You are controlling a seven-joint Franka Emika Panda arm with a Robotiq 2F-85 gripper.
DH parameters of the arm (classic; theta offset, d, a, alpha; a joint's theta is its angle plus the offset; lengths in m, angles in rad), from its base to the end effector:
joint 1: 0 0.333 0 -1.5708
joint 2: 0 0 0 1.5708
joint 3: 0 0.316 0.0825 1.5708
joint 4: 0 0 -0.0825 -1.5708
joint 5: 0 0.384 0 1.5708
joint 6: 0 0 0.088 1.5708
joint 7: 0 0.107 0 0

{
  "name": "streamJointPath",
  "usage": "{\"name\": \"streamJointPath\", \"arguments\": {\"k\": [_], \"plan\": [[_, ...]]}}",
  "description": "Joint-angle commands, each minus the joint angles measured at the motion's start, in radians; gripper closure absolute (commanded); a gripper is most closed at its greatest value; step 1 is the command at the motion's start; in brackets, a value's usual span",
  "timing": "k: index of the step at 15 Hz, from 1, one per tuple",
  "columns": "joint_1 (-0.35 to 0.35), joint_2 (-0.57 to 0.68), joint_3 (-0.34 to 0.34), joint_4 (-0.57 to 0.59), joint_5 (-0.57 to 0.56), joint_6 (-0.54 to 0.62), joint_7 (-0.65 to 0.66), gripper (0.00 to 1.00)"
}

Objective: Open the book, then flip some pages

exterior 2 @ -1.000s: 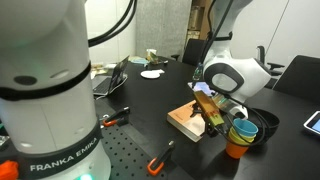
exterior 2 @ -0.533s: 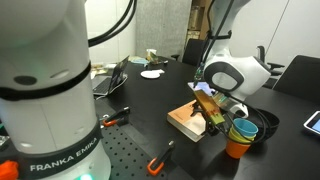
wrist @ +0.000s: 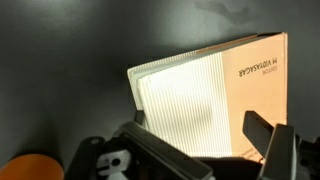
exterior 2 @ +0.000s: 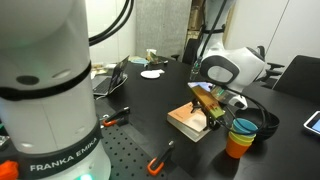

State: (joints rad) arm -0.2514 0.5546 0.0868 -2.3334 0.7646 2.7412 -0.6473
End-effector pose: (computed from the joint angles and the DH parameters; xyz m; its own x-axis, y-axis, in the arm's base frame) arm 0.4637 -0.0994 0.0855 0.9673 -0.2452 -0.0649 -0.2531 -0.9167 -0.3092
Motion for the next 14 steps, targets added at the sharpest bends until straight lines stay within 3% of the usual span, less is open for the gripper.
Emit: {"name": "streamJointPath", "arguments": {"k": [1, 14], "plan": [[0.052, -0.076, 0.001, -0.066, -0.017, 0.064, 0.035, 0.00], [0.191, -0.244, 0.007, -0.193, -0.015, 0.183, 0.084, 0.00]]}}
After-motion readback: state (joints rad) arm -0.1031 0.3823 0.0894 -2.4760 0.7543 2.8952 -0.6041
